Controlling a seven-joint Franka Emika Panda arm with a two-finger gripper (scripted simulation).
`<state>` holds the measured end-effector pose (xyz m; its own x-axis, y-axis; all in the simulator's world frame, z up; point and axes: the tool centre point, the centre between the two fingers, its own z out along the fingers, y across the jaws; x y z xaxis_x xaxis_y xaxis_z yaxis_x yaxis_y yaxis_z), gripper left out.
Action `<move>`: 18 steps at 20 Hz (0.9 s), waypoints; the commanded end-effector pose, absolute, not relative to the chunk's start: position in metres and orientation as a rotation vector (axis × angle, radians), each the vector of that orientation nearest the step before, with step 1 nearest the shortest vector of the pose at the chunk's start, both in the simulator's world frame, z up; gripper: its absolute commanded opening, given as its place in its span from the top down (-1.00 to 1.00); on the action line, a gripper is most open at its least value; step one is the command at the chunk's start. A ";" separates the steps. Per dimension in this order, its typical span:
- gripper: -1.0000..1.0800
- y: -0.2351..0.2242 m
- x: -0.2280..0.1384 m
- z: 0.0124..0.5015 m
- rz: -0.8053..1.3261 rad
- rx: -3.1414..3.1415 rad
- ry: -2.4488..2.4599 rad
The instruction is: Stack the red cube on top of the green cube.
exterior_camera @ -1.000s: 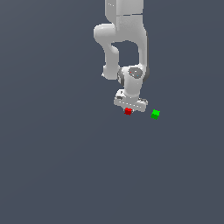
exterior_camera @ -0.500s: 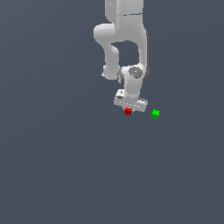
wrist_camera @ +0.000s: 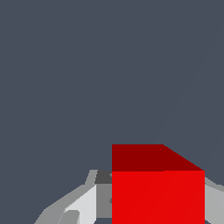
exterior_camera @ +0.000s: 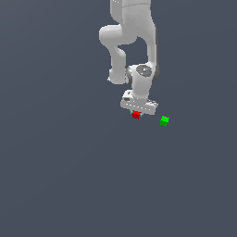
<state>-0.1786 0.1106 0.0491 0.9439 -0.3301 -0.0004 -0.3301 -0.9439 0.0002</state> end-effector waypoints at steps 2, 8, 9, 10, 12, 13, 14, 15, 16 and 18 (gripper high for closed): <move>1.00 0.111 -0.179 0.069 0.001 3.098 -0.526; 1.00 0.110 -0.178 0.101 0.000 3.097 -0.527; 1.00 0.111 -0.178 0.105 0.000 3.097 -0.527; 1.00 0.111 -0.178 0.108 0.000 3.097 -0.527; 1.00 0.111 -0.178 0.114 0.000 3.097 -0.527; 1.00 0.111 -0.178 0.116 0.000 3.097 -0.527; 1.00 0.111 -0.178 0.118 0.000 3.097 -0.527; 1.00 0.111 -0.178 0.119 0.000 3.097 -0.527; 1.00 0.111 -0.178 0.120 0.000 3.097 -0.527; 1.00 0.111 -0.178 0.119 0.000 3.097 -0.527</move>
